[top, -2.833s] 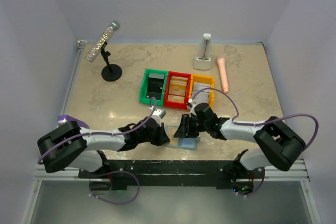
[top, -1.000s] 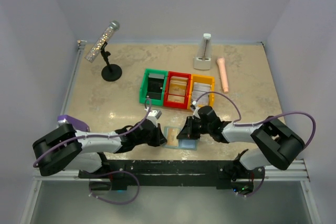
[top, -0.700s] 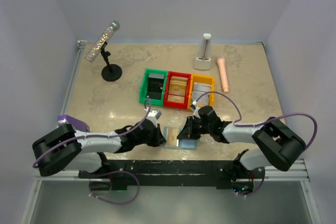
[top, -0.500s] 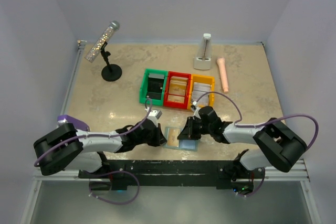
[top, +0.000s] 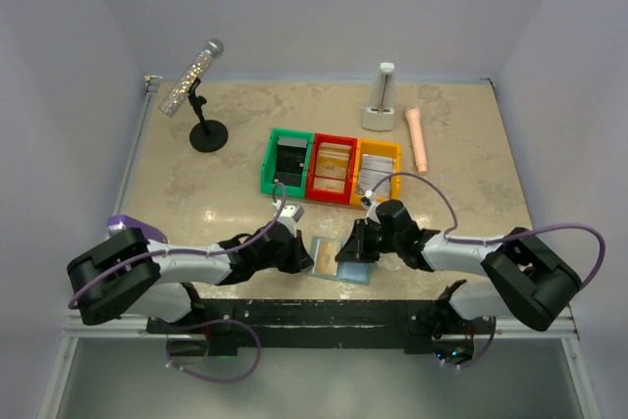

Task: Take the credit cards out of the card holder
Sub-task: Remove the credit card from the card holder.

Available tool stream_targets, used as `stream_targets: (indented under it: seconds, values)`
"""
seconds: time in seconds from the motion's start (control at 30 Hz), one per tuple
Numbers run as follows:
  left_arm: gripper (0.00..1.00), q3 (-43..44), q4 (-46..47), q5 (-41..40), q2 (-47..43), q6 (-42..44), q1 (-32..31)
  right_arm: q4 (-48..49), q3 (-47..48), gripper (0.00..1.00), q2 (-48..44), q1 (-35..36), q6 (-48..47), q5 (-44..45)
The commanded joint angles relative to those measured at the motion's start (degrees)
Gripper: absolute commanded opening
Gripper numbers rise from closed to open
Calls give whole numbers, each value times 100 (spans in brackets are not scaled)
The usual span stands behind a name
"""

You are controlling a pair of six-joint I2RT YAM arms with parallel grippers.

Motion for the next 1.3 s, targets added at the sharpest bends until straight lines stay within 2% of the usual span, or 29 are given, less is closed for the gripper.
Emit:
stream_targets:
  seconds: [0.0, 0.53, 1.27]
  values:
    - [0, 3, -179, -182, 193, -30, 30, 26, -138, 9, -193, -70, -95, 34]
    - [0, -41, -161, -199, 343, -118, 30, -124, -288, 6, -527, -219, -139, 52]
    - [0, -138, -38, -164, 422, -179, 30, -352, -402, 8, -818, -386, -210, 52]
